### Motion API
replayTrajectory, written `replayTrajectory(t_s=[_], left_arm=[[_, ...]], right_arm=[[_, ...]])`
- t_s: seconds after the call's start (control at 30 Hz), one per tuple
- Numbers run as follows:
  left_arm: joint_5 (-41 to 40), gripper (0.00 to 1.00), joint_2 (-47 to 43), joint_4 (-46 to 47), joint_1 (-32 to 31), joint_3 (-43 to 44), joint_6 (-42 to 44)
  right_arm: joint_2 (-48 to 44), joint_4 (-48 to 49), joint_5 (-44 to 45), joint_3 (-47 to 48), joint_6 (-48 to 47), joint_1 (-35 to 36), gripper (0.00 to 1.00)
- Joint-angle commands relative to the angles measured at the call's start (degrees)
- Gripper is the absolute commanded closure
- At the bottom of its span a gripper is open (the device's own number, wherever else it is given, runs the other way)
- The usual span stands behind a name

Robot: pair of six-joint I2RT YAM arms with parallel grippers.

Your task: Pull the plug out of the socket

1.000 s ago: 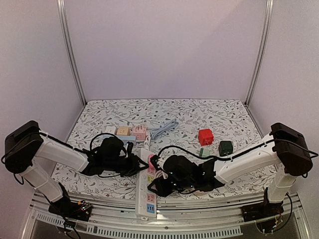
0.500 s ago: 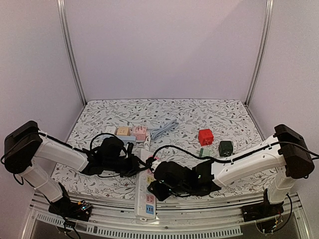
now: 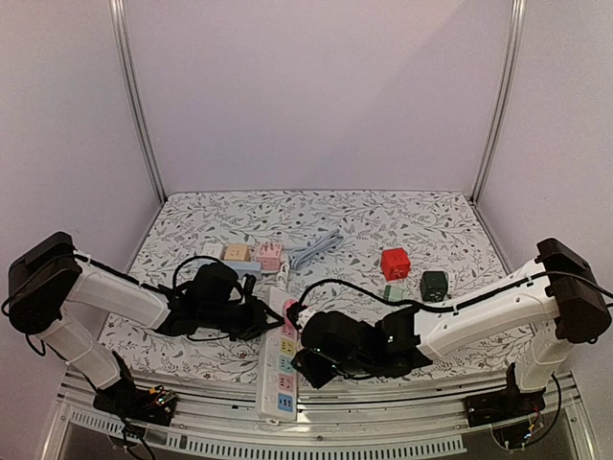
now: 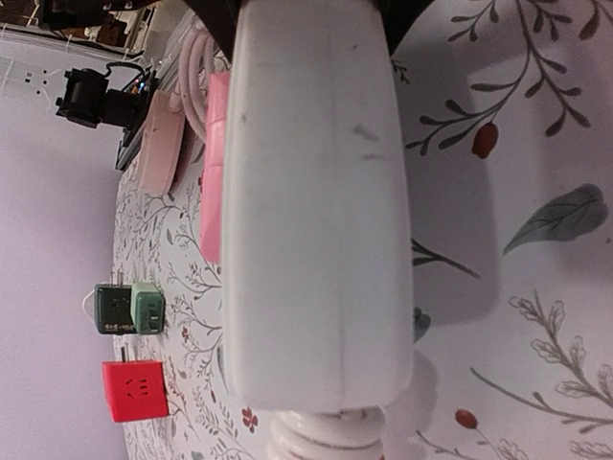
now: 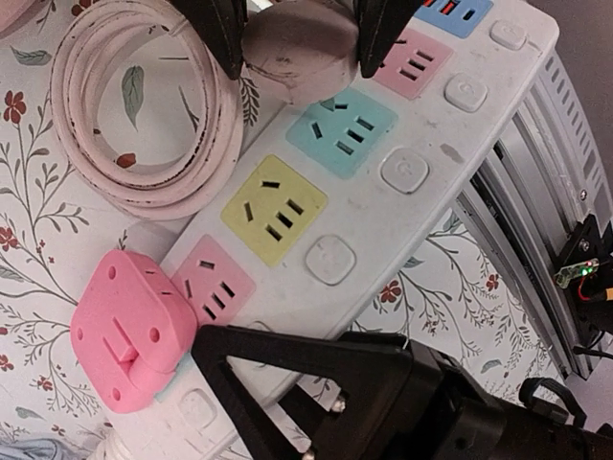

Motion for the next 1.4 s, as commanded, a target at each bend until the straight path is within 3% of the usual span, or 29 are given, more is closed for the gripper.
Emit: replayTrajectory(t_s=[0.0,0.5,0.77,1.37], left_arm=[[-3.1,0.79,0.1,-3.1,0.7,-0.3,6.6],[-3.1,0.79,-7.0,-3.2,0.9,-1.7,8.8],[-1.1,0.79,-12.2,-4.8,1.8,-1.9,10.3],[4.9,0.78,-14.0,-1.4,2.5,-2.3,10.2]], right_arm=[[-3.4,-3.2,1.1,-2.3,-0.1,-0.9,1.0],[-7.8,-4.2,4.0,-11.0,2.3,-8.5,1.0],[-12.4,-4.8,5.8,-17.0,1.6,-16.6,1.0],[-15.3,-4.8,3.7,-22.0,-0.9,-37.2,1.0]])
